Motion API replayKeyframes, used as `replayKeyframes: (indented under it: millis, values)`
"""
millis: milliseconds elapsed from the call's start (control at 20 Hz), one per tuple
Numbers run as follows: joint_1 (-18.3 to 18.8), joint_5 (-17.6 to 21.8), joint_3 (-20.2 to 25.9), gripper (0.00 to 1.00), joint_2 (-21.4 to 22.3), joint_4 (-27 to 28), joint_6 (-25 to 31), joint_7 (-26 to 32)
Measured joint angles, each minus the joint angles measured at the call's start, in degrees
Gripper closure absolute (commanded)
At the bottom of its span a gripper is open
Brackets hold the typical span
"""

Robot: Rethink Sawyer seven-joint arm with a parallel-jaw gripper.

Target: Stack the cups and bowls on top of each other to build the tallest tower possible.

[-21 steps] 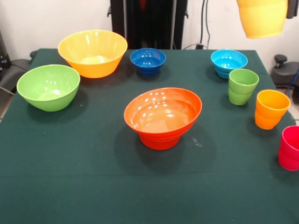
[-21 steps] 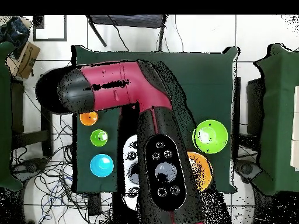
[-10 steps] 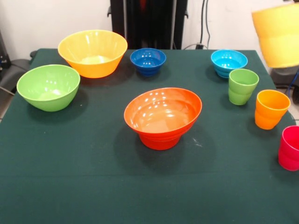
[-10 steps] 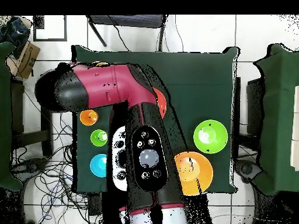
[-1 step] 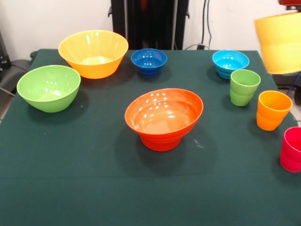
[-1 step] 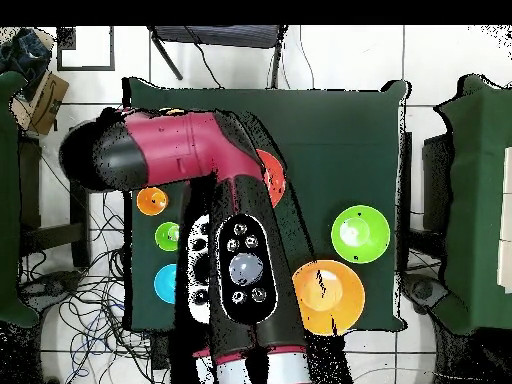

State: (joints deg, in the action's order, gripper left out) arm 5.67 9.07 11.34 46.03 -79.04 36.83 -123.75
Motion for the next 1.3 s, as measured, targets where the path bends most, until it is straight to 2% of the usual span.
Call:
replayKeyframes:
  millis: [200,600,700,950,1300]
  values:
    - [1.43,0.10,-0.75,1.00,0.21,1.14,1.95,0.00]
    - [5.71,0.47,-1.64,1.00,0.33,7.55,10.60,0.00]
    - [7.49,0.57,-1.58,1.00,-0.45,10.52,12.24,0.00]
    - [9.28,0.72,-1.29,1.00,-2.38,14.18,12.86,0.00]
    - [11.14,0.80,-0.10,1.00,-8.03,20.07,17.54,0.00]
